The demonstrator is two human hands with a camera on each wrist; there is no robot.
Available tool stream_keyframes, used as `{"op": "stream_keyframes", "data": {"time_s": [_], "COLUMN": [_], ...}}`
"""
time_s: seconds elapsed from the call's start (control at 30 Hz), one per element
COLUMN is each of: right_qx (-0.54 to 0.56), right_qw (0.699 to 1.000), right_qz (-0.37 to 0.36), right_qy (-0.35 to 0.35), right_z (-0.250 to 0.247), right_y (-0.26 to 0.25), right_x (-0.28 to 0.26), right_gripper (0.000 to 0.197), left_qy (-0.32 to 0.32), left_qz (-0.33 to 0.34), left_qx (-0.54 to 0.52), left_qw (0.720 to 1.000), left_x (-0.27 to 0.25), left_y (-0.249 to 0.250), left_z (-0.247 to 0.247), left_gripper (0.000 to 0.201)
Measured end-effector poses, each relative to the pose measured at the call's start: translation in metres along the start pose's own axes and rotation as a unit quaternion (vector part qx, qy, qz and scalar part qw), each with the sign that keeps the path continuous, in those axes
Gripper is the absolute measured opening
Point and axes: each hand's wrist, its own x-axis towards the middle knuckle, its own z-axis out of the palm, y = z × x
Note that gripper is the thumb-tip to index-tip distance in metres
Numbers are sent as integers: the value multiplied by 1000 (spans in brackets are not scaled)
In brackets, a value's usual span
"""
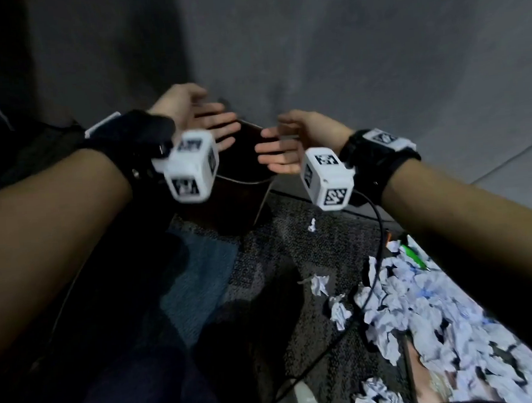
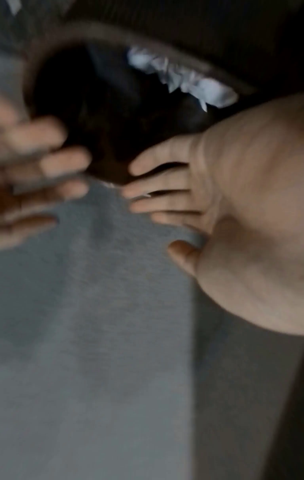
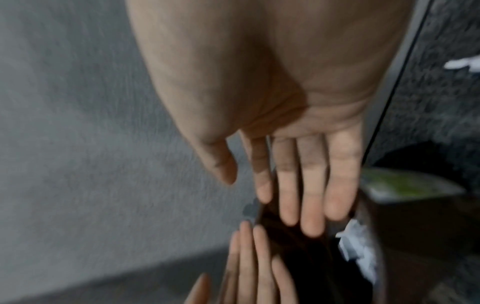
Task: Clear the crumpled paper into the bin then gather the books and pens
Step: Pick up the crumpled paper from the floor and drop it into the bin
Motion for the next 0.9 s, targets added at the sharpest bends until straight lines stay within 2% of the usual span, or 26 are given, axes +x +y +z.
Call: {"op": "stream_keyframes", "data": {"time_s": [0.07,0.13,0.2,0.23,0.3,0.33,0.37,0.4,0.47,0.53,0.6,0.63,0.7,0.77,0.83,0.9], "right_qx": [-7,-38,-131,-220,-429,-511,-565,-584,-606,-635,-662,-663,-638,-597,-541,-477], "right_qw": [1000,994,973,952,878,835,803,791,774,756,740,739,754,771,787,801], "right_qz": [-19,-21,-2,14,33,25,11,-17,-76,-79,-34,-26,-55,-113,-143,-141], "right_qy": [22,102,192,214,211,202,192,183,166,135,112,114,148,191,259,334], "right_z": [-26,-59,-94,-109,-135,-141,-141,-142,-140,-140,-141,-140,-147,-151,-156,-158], "right_y": [18,53,101,125,160,171,178,183,191,196,197,198,202,207,218,230], "right_x": [-14,-21,-22,-18,2,14,28,43,73,98,104,100,84,58,23,-12], "right_gripper": [31,27,18,15,11,16,32,45,54,47,29,21,12,10,15,20], "left_qy": [-112,-170,-175,-181,-184,-187,-199,-221,-275,-312,-328,-333,-343,-358,-360,-346], "left_qz": [-25,-23,21,59,124,146,153,147,111,65,25,7,-29,-39,13,81], "left_qx": [120,241,341,377,427,446,463,480,521,567,593,597,610,656,715,748], "left_qw": [986,955,923,906,876,863,850,836,801,760,735,730,714,664,599,560], "left_x": [-11,-17,-15,-15,-17,-17,-19,-23,-29,-29,-24,-19,-7,5,17,26], "left_y": [-17,-39,-56,-62,-65,-66,-67,-69,-79,-97,-122,-137,-168,-196,-227,-257], "left_z": [30,49,64,70,79,80,80,81,82,82,82,82,85,90,99,105], "left_gripper": [35,34,28,24,20,21,22,24,25,24,23,24,25,28,37,55]}}
